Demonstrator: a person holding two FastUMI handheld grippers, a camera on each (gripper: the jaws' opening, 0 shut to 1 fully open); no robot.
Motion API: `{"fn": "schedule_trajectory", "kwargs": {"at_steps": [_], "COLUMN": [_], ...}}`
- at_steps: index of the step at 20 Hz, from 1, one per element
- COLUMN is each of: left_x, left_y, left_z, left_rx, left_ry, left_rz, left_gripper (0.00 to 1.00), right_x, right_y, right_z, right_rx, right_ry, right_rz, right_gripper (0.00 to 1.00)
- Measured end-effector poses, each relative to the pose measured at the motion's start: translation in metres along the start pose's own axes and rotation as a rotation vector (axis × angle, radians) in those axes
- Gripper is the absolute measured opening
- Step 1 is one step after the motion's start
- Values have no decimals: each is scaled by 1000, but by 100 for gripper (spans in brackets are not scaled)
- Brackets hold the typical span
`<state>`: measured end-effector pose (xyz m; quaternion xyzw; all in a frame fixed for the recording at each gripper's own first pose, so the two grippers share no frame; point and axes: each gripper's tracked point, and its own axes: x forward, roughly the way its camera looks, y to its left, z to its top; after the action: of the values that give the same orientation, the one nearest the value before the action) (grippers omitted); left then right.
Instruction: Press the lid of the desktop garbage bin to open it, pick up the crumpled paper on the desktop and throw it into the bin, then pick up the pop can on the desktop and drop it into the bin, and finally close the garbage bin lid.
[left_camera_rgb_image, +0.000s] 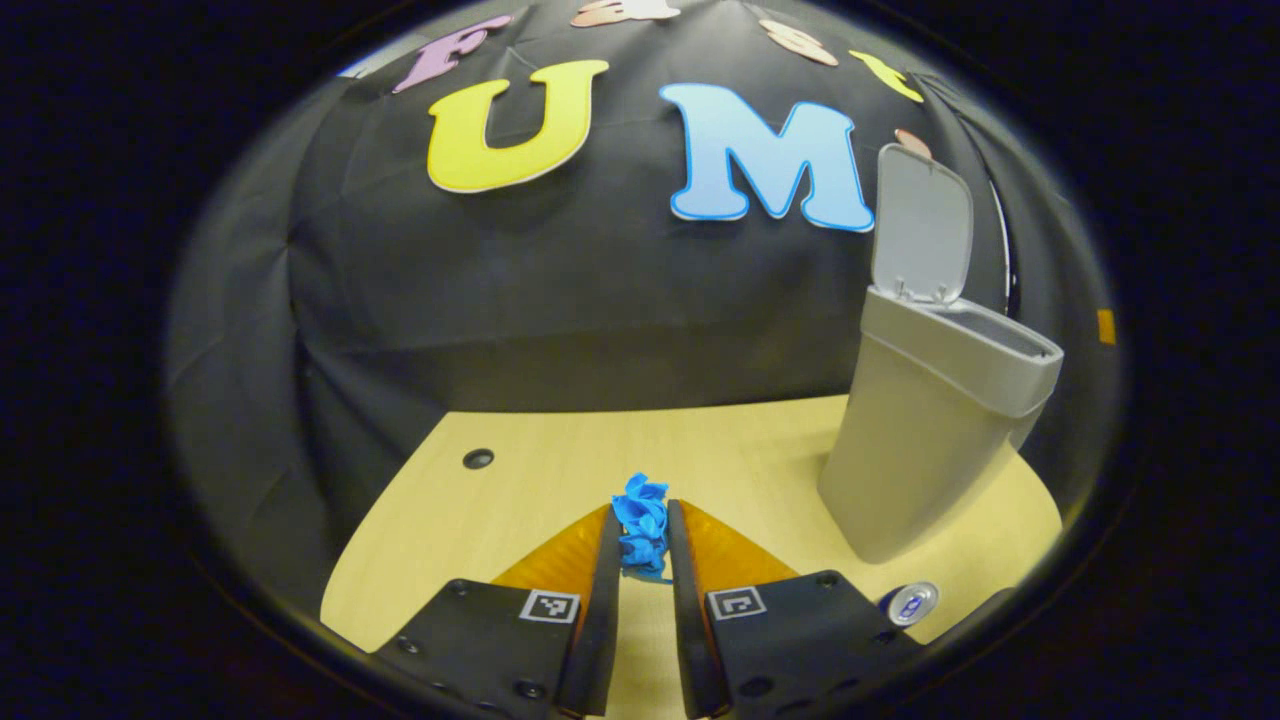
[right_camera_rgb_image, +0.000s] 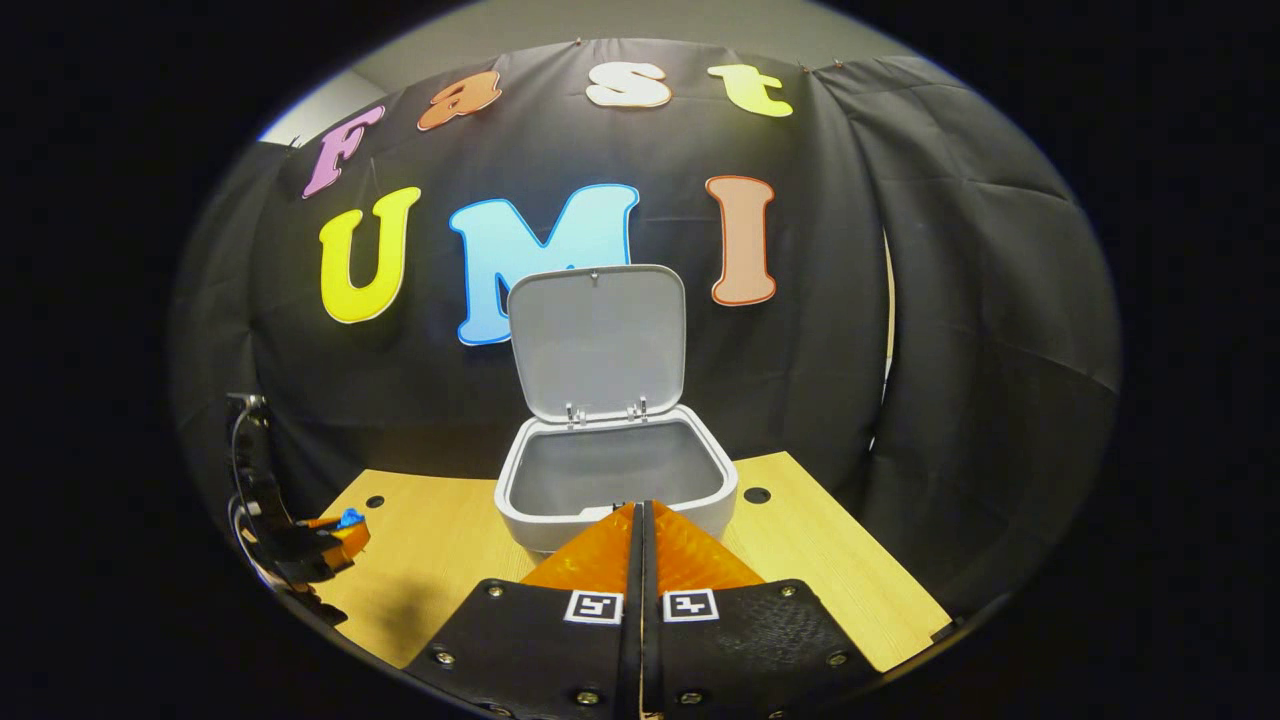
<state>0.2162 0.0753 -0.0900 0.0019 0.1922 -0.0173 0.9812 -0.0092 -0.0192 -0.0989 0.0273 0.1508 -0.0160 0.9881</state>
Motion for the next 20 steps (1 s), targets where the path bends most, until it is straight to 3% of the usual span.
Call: {"fn": "schedule_trajectory", "kwargs": {"at_steps": [6, 7, 10, 20], "left_x": [11, 12, 15, 17], "left_y": [-59, -69, -97, -190], "left_z": [65, 73, 98, 141], "left_rx": [23, 25, 35, 78], "left_ry": [-84, -95, -130, -194], "left_rz": [-98, -116, -163, -317], "left_gripper": [35, 31, 35, 34], "right_x": [-3, -3, -5, -14], "right_y": [-10, -12, -19, -45], "right_z": [-7, -8, -8, -17], "right_rx": [30, 33, 41, 65], "right_ry": [12, 13, 15, 25], "right_rz": [-11, -16, -28, -84], "right_gripper": [0, 1, 0, 1]}}
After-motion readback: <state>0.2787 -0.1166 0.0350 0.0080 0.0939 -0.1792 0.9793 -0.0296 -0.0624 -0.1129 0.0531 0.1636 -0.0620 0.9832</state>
